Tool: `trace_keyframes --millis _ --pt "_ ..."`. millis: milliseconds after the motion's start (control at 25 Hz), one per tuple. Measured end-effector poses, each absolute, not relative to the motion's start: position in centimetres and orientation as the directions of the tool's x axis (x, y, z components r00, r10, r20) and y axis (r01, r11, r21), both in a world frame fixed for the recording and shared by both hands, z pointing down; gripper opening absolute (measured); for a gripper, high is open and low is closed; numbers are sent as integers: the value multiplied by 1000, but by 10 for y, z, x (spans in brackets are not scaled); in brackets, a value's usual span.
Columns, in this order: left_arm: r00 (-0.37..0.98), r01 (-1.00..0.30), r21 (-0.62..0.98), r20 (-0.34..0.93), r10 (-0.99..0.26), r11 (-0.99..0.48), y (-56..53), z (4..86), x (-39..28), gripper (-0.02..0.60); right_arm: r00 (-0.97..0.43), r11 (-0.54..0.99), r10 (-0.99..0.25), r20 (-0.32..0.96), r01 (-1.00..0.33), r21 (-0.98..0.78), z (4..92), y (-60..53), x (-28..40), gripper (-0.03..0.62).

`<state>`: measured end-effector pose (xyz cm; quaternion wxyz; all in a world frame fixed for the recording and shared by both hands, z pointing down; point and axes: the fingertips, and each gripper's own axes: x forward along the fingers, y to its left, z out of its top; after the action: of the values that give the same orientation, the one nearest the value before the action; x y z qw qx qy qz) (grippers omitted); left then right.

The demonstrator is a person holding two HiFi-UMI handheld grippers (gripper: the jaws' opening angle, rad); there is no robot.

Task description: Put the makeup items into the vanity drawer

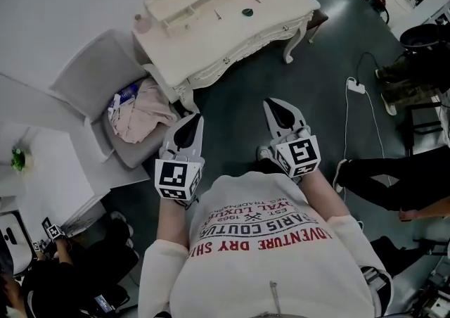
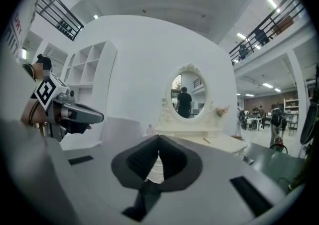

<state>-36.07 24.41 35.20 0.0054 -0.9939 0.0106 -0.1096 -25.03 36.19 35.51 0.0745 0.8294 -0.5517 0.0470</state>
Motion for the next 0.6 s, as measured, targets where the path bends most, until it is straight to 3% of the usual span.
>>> trace_keyframes --millis 320,600 --pt "968 -122 -15 218 -122 -992 215 363 -315 11 292 -281 -939 182 -956 87 371 319 -191 9" --pt "939 -267 -22 220 -265 -964 189 360 -237 11 139 -122 -968 210 -988 91 373 274 -101 9"
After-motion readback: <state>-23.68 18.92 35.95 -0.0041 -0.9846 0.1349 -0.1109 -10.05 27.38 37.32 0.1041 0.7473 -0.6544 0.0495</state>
